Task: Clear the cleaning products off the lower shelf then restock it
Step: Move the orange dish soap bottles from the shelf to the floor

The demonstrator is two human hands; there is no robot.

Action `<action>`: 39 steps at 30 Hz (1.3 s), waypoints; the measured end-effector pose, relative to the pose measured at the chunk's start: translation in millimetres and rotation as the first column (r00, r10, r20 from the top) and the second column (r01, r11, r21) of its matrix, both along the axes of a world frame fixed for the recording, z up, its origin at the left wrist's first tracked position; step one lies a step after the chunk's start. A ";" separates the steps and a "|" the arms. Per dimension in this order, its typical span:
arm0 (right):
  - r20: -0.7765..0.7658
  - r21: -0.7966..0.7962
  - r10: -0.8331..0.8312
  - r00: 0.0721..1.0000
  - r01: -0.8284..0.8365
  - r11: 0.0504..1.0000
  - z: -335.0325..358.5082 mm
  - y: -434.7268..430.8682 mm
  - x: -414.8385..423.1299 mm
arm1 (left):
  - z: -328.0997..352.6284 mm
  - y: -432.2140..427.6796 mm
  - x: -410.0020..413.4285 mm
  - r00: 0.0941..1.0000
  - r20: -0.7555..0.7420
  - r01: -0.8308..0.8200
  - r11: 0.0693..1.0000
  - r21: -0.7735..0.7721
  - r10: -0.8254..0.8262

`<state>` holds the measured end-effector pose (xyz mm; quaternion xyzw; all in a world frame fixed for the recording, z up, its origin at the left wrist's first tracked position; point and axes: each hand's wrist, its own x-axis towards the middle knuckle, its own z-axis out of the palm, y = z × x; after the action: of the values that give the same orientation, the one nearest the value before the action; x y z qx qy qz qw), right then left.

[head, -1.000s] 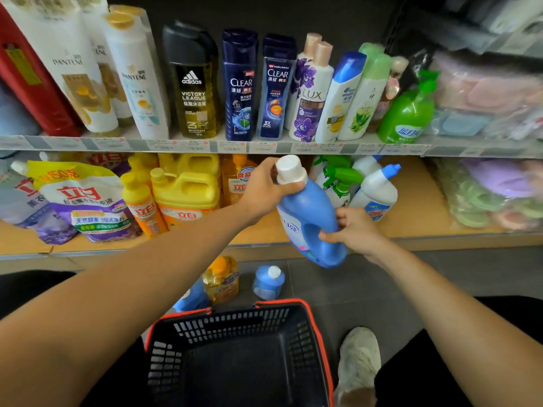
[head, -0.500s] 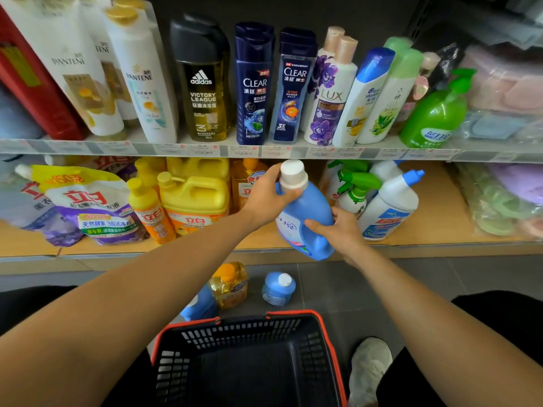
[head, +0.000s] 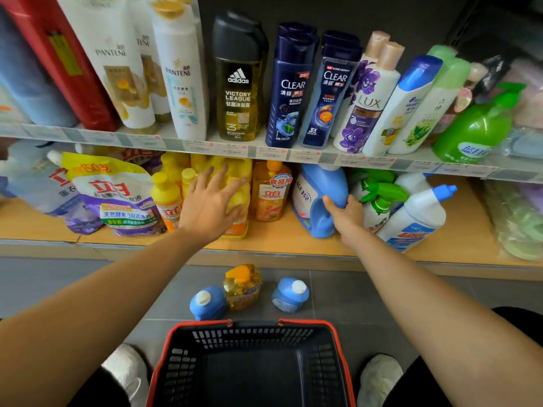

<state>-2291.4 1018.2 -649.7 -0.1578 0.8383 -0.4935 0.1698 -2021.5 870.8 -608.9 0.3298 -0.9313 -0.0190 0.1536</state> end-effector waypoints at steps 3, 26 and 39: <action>-0.098 -0.017 -0.179 0.979 0.178 0.984 -4.1 -12.9 10.8 | -3.4 -2.3 4.7 0.998 0.036 0.053 0.999 -0.003 -0.053; -0.092 -0.134 0.341 0.936 -0.351 0.927 -28.1 -77.4 68.3 | -3.4 -12.9 6.7 0.995 -0.068 0.080 0.983 0.166 -0.069; -0.151 0.081 0.592 0.791 -0.587 0.805 -2.9 -14.0 53.1 | 30.4 -5.6 3.5 0.993 -0.013 0.117 0.936 0.332 -0.119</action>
<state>-2238.4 1004.2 -652.5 -0.4499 0.7658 -0.3883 0.2457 -2018.0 865.3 -578.5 0.2945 -0.9335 -0.1834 0.0908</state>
